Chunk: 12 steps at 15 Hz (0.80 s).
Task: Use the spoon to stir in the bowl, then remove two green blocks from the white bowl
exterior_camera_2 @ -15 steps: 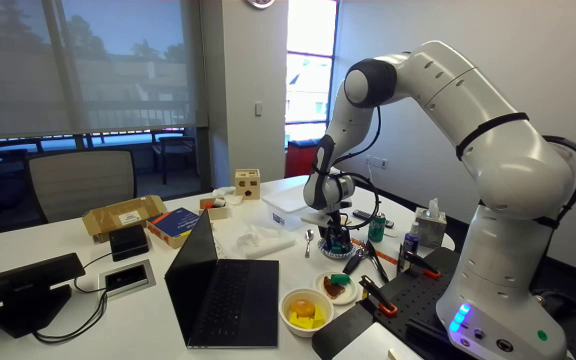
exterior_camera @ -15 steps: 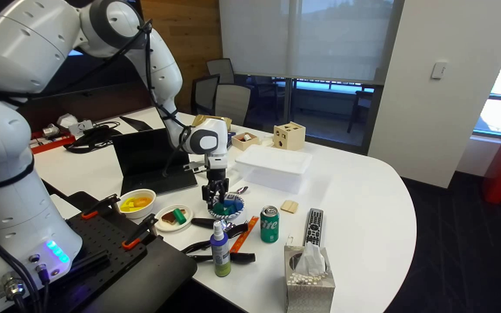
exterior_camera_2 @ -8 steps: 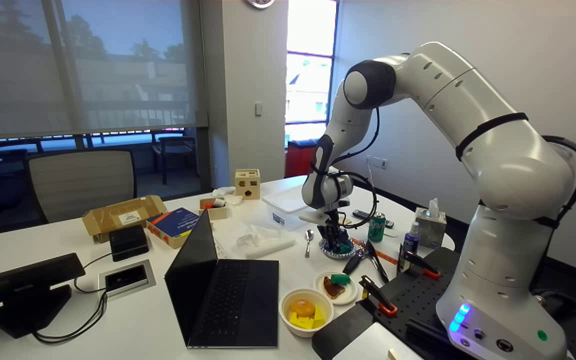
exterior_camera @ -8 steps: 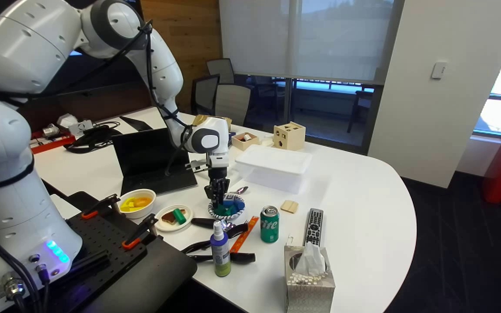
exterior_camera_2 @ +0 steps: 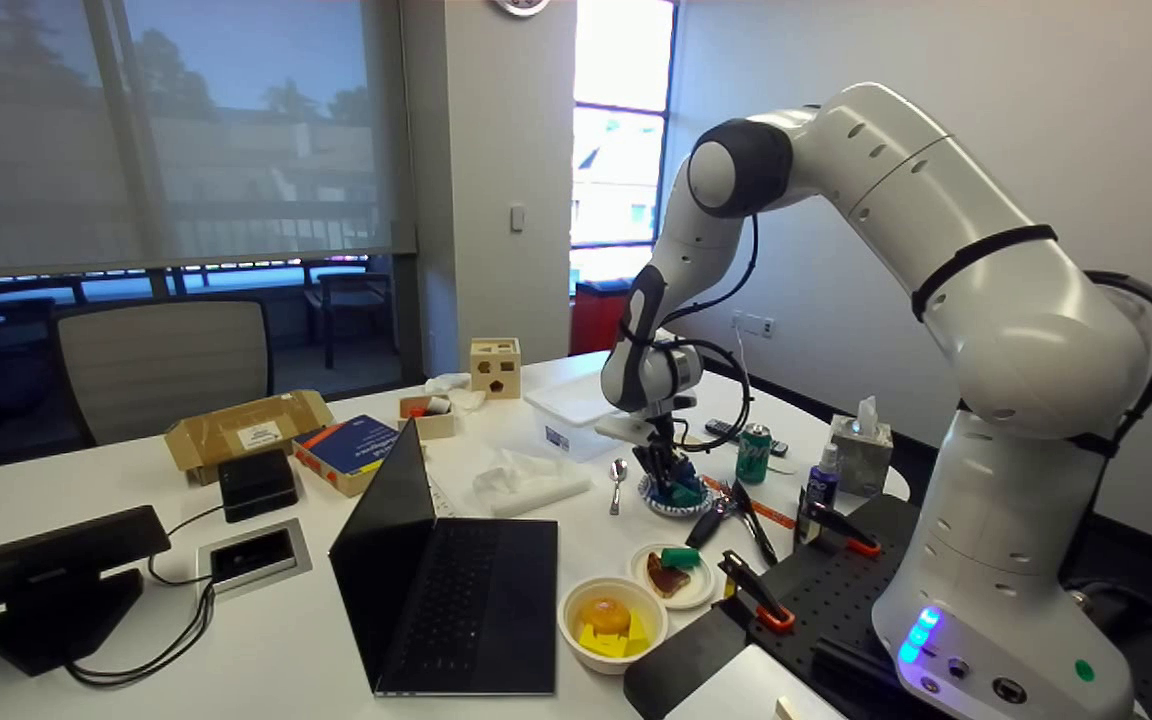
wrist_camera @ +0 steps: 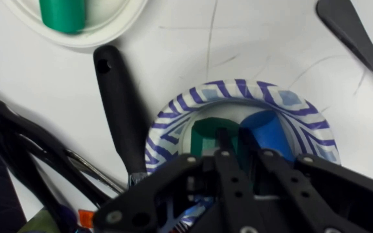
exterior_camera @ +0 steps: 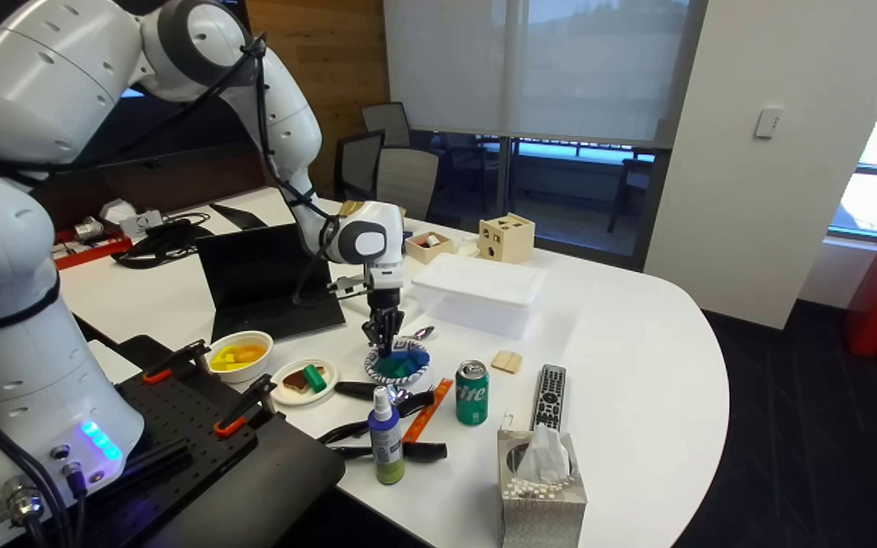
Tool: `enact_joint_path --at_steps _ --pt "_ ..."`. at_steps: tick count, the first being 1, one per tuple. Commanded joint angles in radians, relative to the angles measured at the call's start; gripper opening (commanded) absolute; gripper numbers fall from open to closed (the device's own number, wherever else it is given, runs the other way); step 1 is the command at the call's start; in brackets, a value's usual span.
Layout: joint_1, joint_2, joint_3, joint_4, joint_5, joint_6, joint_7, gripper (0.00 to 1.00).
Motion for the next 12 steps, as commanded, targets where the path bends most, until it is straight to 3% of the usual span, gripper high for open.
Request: enact_joint_path --at_steps 1,8,12 --pt "-0.009 0.019 0.003 0.005 0.003 0.007 -0.015 0.46" --pt "-0.005 0.016 -0.015 -0.012 0.0 0.027 -0.009 1.0" --pt "-0.014 0.039 -0.021 0.003 0.0 0.022 -0.016 1.0"
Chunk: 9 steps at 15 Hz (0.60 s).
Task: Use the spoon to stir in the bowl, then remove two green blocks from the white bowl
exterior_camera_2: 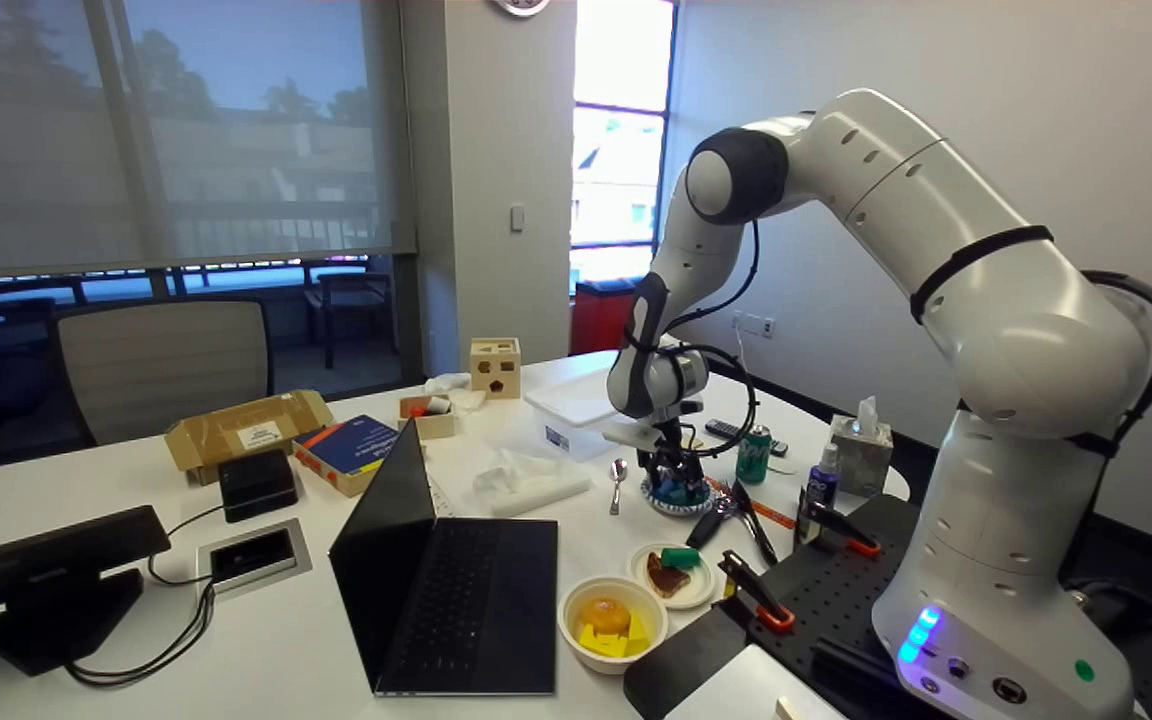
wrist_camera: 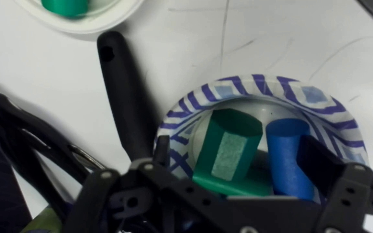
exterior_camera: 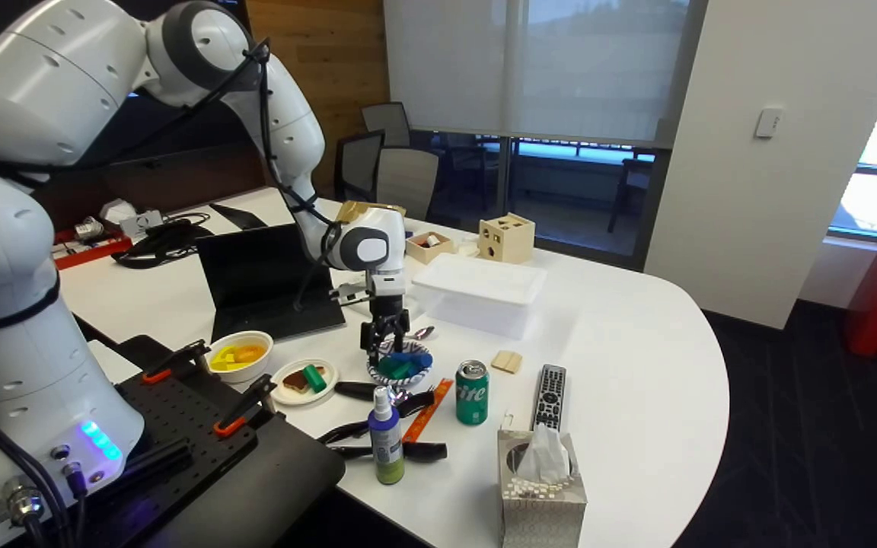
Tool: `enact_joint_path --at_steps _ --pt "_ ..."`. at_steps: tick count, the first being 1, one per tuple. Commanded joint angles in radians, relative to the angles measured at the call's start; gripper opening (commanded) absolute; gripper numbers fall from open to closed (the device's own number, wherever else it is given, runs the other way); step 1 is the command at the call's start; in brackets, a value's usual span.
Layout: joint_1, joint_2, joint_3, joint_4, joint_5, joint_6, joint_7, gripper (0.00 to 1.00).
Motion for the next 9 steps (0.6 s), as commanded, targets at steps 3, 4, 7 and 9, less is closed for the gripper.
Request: enact_joint_path --at_steps 3,4,7,9 --pt "-0.018 0.025 -0.002 0.011 0.002 0.019 -0.018 1.0" --pt "-0.02 0.029 -0.002 0.013 0.002 0.021 -0.018 1.0" --pt "-0.023 0.046 0.003 0.019 0.007 0.028 -0.017 0.92" --pt "-0.024 0.06 0.009 0.024 0.011 0.039 -0.017 0.68"
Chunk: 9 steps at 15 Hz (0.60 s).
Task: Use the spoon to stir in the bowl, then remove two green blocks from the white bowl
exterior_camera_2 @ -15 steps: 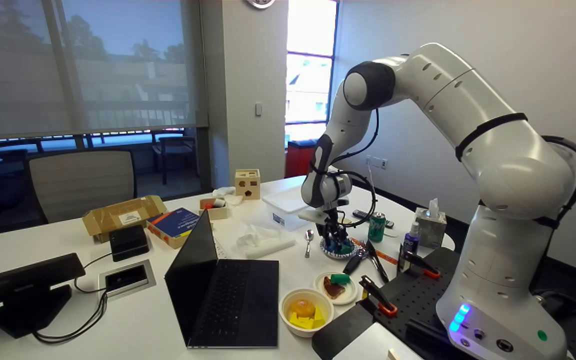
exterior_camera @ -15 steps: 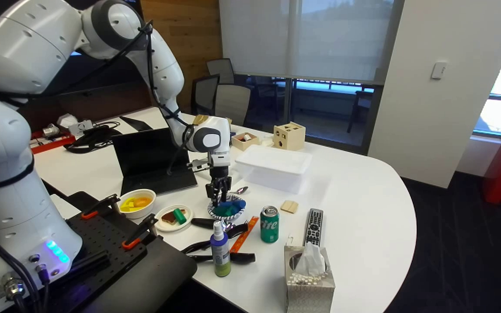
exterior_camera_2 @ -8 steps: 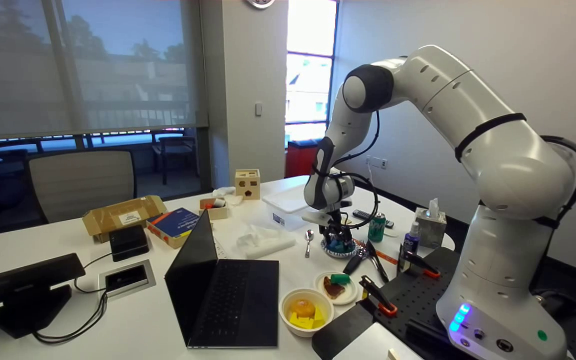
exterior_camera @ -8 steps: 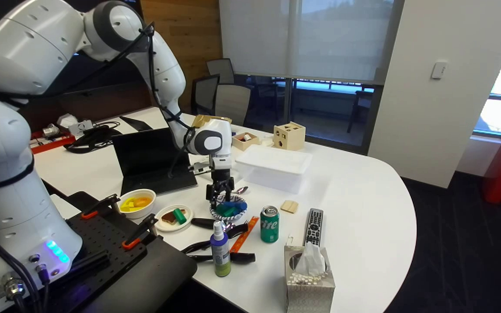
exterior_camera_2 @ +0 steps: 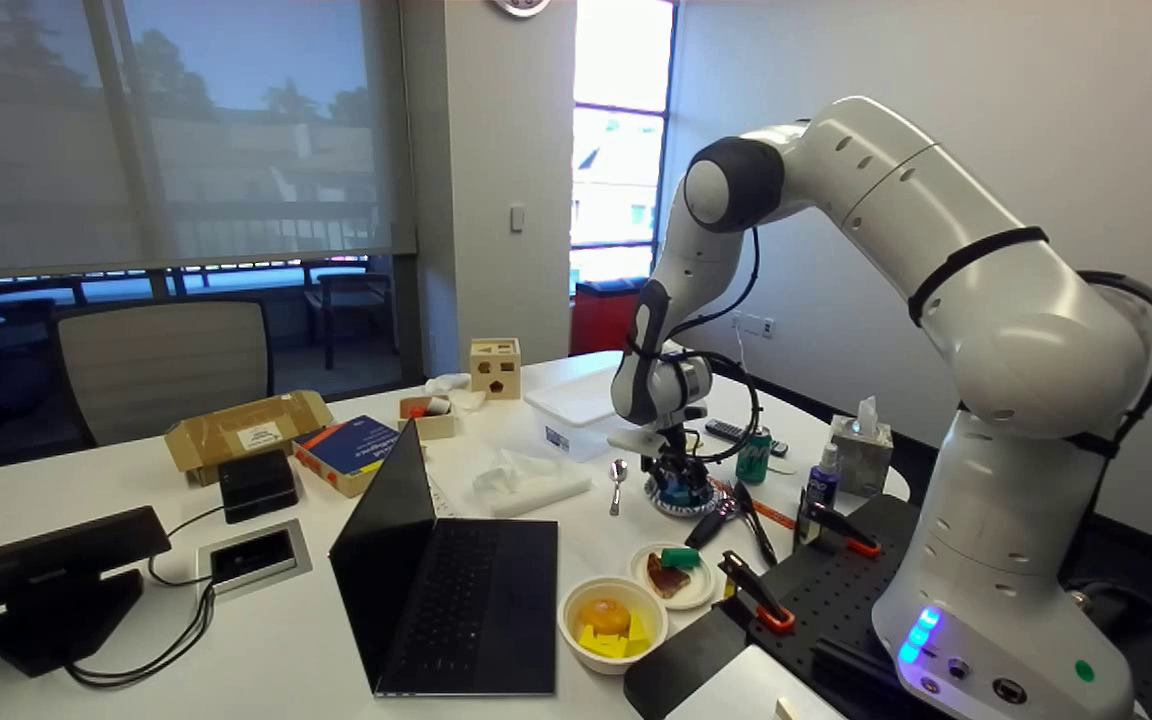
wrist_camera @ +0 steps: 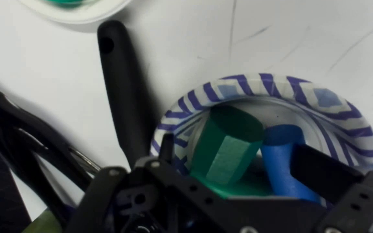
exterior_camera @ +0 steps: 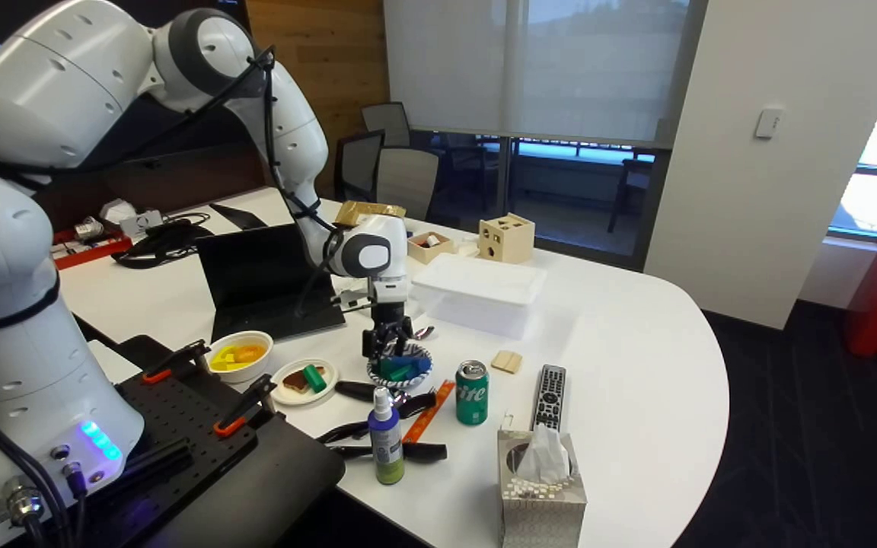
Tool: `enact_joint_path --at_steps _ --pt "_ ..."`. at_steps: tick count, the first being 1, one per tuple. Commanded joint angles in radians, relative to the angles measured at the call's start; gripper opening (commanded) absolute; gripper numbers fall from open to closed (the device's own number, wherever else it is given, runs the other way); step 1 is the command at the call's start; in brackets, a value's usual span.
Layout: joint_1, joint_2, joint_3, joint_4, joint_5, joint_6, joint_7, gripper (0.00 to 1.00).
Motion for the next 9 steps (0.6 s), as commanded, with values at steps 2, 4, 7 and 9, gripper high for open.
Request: enact_joint_path --at_steps 2,4,7,9 --pt "-0.012 0.038 0.011 0.017 0.012 0.03 -0.017 0.53" --pt "-0.009 0.044 0.009 0.017 0.012 0.038 -0.015 0.37" --pt "-0.004 0.043 0.007 0.014 0.013 0.051 -0.014 0.16" --pt "-0.003 0.036 0.006 0.006 0.013 0.057 -0.014 0.15"
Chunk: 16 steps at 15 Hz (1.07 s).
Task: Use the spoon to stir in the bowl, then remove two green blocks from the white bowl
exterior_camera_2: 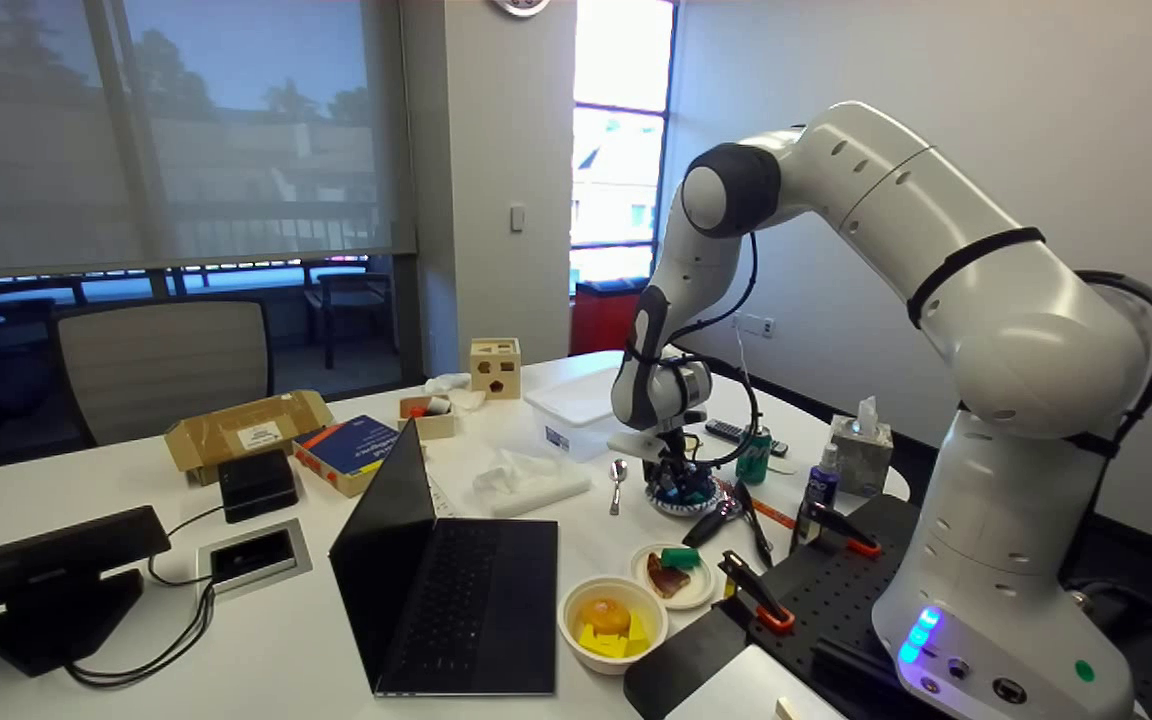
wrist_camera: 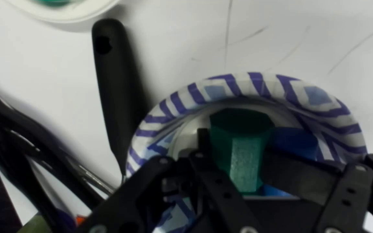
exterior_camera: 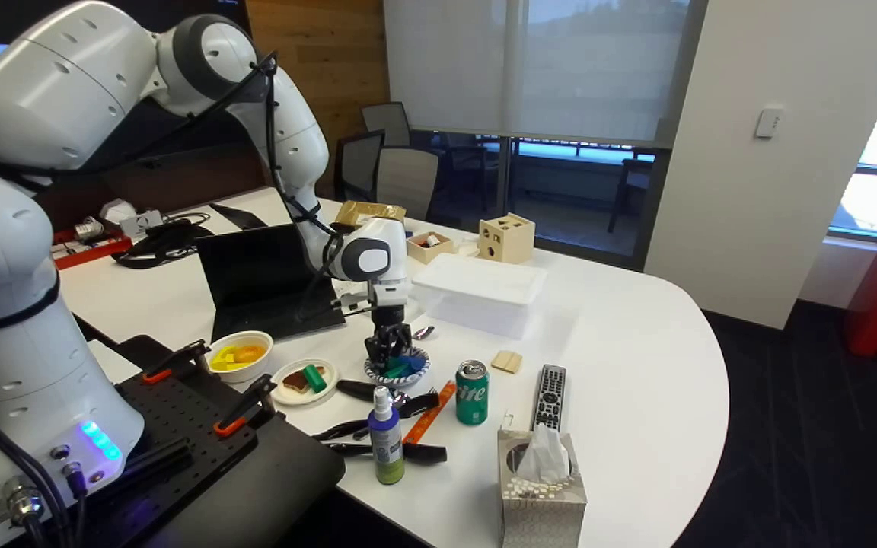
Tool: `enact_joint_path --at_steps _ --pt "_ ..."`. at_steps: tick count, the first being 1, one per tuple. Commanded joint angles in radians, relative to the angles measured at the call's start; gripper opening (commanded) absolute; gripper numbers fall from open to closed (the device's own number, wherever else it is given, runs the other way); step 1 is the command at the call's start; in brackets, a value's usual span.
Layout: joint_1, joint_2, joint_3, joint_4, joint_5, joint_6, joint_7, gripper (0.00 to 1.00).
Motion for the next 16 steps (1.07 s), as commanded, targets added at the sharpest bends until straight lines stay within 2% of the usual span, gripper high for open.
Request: enact_joint_path --at_steps 1,2,10,16 --pt "-0.006 0.01 0.007 -0.009 0.014 0.044 -0.017 0.12" --pt "-0.004 0.007 0.005 -0.013 0.014 0.049 -0.016 0.07" --pt "0.027 -0.132 -0.004 -0.197 0.018 0.213 -0.049 0.08" --pt "0.087 -0.279 -0.018 -0.338 0.011 0.216 -0.071 0.08"
